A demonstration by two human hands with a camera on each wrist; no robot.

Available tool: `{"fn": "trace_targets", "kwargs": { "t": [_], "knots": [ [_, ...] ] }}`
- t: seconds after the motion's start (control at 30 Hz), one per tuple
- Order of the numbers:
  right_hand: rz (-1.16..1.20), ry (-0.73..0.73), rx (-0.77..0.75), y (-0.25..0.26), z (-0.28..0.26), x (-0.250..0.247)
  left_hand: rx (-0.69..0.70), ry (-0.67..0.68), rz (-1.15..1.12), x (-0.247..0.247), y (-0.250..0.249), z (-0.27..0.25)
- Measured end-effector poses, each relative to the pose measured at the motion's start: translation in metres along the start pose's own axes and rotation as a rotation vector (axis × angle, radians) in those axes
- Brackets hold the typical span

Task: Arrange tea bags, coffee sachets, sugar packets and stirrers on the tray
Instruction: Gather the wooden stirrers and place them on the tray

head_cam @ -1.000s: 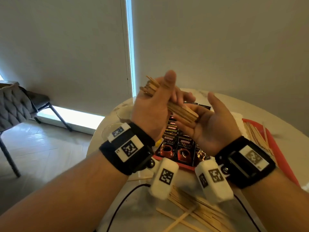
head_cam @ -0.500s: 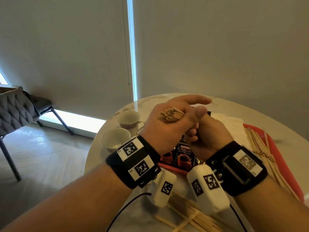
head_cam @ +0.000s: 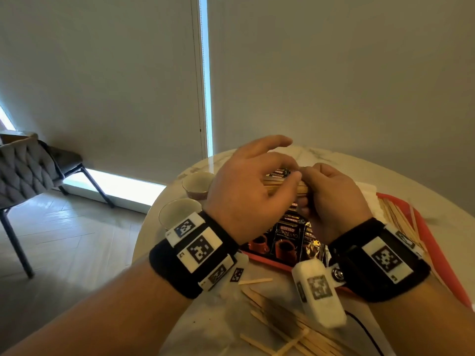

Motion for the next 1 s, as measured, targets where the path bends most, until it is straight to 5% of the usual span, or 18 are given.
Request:
{"fn": "trace_targets", "kwargs": {
  "t": [0.1,0.33,0.43,0.5,0.77,0.83,1.0],
  "knots": [
    [-0.022,-0.007,0.011,0.000,0.000,0.000,0.023,0.001,-0.032,-0.001,0.000,-0.001],
    [0.212,0.136,0.228,-0.013,0.001,0.006,-0.084,0.101,-0.834,0.005,-0.004,-0.001],
    [0.323,0.120,0.403,-0.032,0.000,0.008,-0.020,0.224,-0.806,0.018,-0.014,-0.005],
    [0.418,0.082,0.554,-0.042,-0.009,0.013,-0.115,0.197,-0.814,0.023,-0.013,-0.007],
    [0.375,0.209,0.405,-0.023,-0.027,0.018,-0.277,0.079,-0.820,0.015,-0.012,-0.004],
    [0.218,0.229,0.318,-0.013,-0.030,0.017,-0.322,0.059,-0.802,0.011,-0.010,0.000],
    [-0.484,0.341,-0.205,0.037,-0.048,0.018,-0.643,0.161,-1.037,0.029,0.001,0.004]
  ]
}}
Point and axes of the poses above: each hand's wrist, its own z-axis towards the middle knuckle, its own x-axis out of the palm, y = z × x, the point moved 6 cm from there along z, towards the middle knuckle, and after that the axes turned 11 degrees about z, right-handed, at the moved point
